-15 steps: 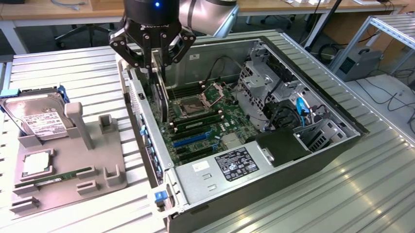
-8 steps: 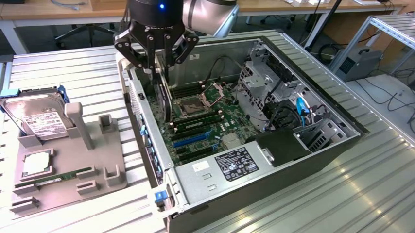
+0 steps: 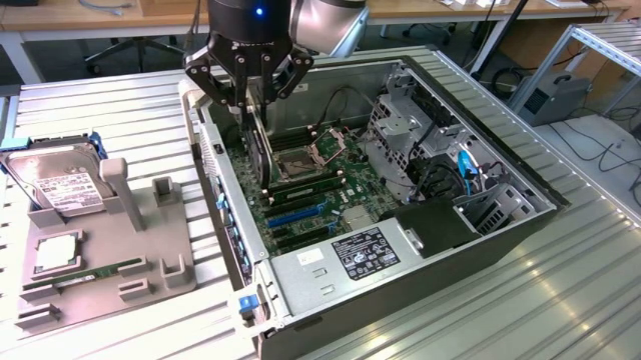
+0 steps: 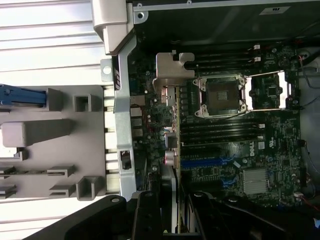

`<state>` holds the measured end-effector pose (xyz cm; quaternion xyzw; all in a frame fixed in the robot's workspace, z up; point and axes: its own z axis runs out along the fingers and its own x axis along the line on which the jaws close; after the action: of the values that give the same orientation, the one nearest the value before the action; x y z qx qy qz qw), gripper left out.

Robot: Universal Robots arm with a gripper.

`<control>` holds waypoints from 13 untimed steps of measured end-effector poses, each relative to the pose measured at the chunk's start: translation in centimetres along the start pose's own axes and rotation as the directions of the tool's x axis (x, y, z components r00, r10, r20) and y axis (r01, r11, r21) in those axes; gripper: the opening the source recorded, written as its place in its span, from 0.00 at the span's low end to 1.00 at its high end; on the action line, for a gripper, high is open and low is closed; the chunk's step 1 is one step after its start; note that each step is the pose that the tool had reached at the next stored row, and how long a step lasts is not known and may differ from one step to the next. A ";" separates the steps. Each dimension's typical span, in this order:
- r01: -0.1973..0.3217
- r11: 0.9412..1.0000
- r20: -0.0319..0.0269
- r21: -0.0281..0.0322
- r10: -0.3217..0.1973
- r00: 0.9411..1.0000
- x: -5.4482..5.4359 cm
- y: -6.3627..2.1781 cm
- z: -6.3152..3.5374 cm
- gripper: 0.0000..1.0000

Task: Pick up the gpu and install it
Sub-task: 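Pick up the gpu and move the gpu toward the slot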

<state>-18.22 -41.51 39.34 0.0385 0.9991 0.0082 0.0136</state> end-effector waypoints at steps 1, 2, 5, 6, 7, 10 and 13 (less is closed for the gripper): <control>0.000 1.000 0.000 0.000 0.000 1.000 -0.1 0.01 0.02 0.27; 0.000 1.000 0.000 0.000 0.000 1.000 -0.2 0.02 0.05 0.27; 0.000 1.000 0.000 0.000 0.000 1.000 -0.5 0.04 0.09 0.27; 0.000 1.000 0.000 0.000 0.000 1.000 -0.6 0.04 0.12 0.27; 0.000 1.000 0.000 0.000 0.000 1.000 -0.7 0.05 0.14 0.27; 0.000 1.000 0.000 0.000 0.000 1.000 -0.9 0.07 0.20 0.27; 0.000 1.000 0.000 0.000 0.000 1.000 -1.1 0.08 0.26 0.27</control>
<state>-17.11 -41.51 39.11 0.0386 0.9991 0.0082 0.0136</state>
